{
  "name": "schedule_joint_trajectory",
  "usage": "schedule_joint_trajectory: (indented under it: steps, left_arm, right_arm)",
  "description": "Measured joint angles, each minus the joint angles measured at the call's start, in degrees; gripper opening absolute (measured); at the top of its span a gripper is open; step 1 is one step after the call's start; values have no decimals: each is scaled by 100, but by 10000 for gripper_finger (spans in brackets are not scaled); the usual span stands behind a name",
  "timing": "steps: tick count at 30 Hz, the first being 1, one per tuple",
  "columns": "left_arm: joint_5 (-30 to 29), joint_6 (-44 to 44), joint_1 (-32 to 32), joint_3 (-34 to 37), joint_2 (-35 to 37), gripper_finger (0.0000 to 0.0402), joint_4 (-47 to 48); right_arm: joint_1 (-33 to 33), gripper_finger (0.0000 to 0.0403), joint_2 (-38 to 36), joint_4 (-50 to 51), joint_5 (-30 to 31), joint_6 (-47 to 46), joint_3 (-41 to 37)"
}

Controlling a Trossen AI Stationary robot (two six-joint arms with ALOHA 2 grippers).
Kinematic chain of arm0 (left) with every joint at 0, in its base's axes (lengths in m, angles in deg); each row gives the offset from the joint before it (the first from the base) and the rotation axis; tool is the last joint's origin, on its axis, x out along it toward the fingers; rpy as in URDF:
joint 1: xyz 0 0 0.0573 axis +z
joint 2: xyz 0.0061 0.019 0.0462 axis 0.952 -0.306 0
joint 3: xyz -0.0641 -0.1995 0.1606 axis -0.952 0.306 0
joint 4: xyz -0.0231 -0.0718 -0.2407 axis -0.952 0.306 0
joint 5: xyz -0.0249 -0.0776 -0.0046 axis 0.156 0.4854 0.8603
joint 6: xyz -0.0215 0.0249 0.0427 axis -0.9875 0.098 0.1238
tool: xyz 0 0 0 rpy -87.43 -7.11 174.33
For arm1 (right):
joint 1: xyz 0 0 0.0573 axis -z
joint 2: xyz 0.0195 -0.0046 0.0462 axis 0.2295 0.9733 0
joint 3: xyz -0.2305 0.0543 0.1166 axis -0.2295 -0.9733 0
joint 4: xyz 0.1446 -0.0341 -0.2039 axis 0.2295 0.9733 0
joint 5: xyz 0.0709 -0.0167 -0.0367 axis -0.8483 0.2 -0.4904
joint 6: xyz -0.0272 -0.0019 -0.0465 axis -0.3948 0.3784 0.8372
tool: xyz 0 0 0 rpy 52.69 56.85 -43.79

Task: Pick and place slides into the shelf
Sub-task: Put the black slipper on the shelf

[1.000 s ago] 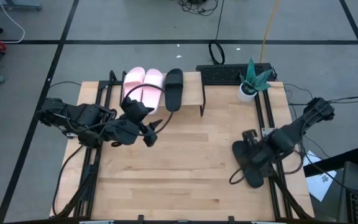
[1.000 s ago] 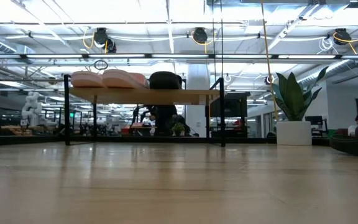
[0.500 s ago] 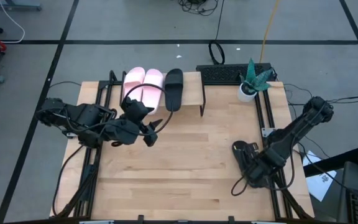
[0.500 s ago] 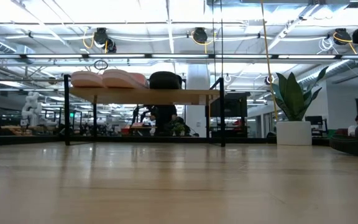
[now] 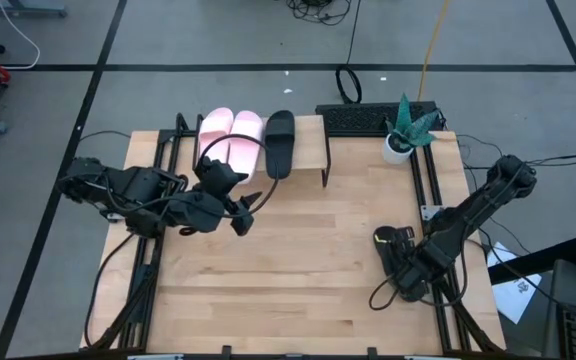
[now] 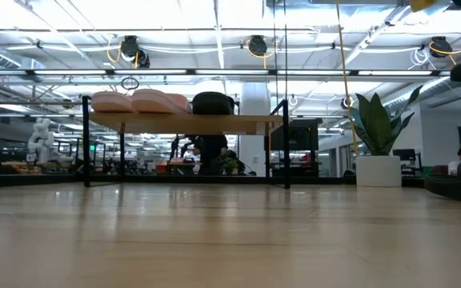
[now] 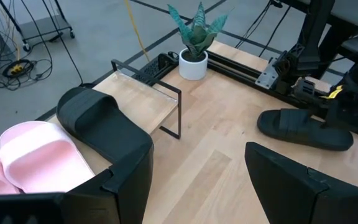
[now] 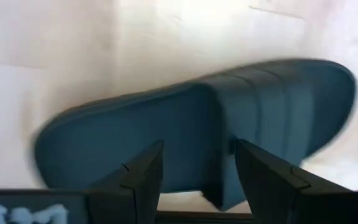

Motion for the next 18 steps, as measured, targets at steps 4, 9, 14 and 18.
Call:
schedule_joint_trajectory:
  steps: [4, 9, 14, 18]
  left_arm:
    - [2, 2, 0, 0, 0, 253, 0]
    - [4, -7, 0, 0, 0, 253, -2]
    - [4, -9, 0, 0, 0, 253, -2]
    - [7, -9, 0, 0, 0, 253, -4]
  right_arm:
    - [1, 187, -2, 6, 287, -155, -219]
    - [-1, 187, -7, -124, 474, -294, -426]
    - [1, 187, -7, -109, 897, -517, -513]
    - [4, 173, -2, -111, 1340, -796, -515]
